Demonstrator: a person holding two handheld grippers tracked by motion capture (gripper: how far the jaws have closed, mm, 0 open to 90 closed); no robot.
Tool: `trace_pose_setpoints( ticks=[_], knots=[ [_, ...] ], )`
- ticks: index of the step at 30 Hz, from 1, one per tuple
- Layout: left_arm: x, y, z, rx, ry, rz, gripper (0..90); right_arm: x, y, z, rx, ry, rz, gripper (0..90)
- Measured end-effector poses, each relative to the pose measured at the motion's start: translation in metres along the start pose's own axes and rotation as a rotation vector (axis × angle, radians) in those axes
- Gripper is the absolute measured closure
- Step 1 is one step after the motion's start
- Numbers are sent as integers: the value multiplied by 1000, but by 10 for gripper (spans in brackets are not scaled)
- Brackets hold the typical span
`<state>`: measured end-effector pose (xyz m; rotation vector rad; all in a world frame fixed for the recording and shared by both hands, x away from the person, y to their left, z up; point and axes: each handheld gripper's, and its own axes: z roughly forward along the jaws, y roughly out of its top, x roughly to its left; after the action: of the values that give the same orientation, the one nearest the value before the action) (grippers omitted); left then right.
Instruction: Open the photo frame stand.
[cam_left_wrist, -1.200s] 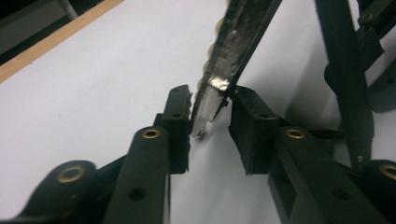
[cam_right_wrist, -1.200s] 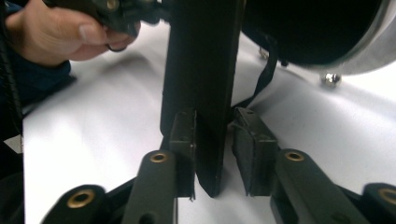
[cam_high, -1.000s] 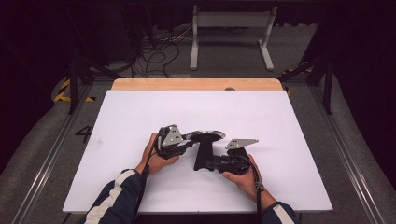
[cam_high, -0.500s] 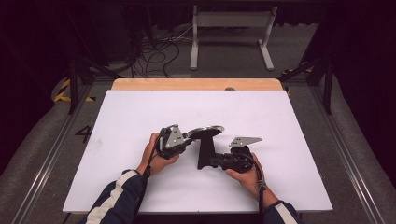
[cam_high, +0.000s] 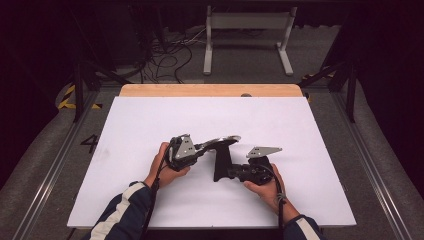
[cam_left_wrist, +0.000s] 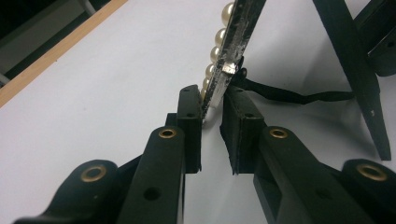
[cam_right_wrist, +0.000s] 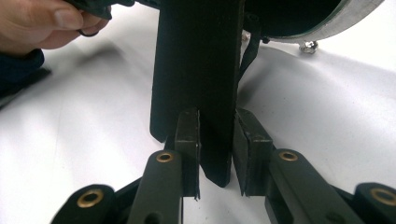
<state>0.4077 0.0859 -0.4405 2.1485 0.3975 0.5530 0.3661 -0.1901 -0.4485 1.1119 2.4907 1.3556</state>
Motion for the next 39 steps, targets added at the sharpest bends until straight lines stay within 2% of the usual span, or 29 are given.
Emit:
trace_pose_setpoints(
  ticks=[3, 10, 14, 16, 17, 20, 23, 25, 30, 35, 39],
  knots=[
    [1, 0, -1, -2, -3, -1, 770, -1, 0, -1, -2, 0, 4, 747],
    [3, -1, -6, -16, 7, -16, 689, 1, 0, -8, -16, -20, -2, 754],
    [3, 0, -8, -26, 4, -19, 676, 5, 3, -18, -42, -43, -34, 781],
    [3, 0, -9, -33, 3, -18, 661, 10, 6, -24, -63, -70, -70, 838],
    [3, 0, -10, -36, 3, -18, 661, 10, 6, -24, -63, -70, -70, 838],
    [3, 1, -13, -44, -2, -11, 650, 18, 8, -30, -96, -93, -113, 900],
    [3, 2, -16, -54, -15, -13, 643, 29, 10, -32, -121, -116, -150, 900],
    [2, 2, -16, -55, -25, -11, 624, 31, 10, -32, -125, -118, -156, 900],
    [0, 4, -12, -44, -32, -4, 556, 48, 12, -24, -144, -147, -203, 900],
    [-1, 5, -9, -30, -31, -3, 547, 61, 12, -11, -145, -163, -238, 900],
    [-2, 5, -6, -19, -37, -2, 541, 72, 10, 6, -126, -169, -259, 900]
  ],
)
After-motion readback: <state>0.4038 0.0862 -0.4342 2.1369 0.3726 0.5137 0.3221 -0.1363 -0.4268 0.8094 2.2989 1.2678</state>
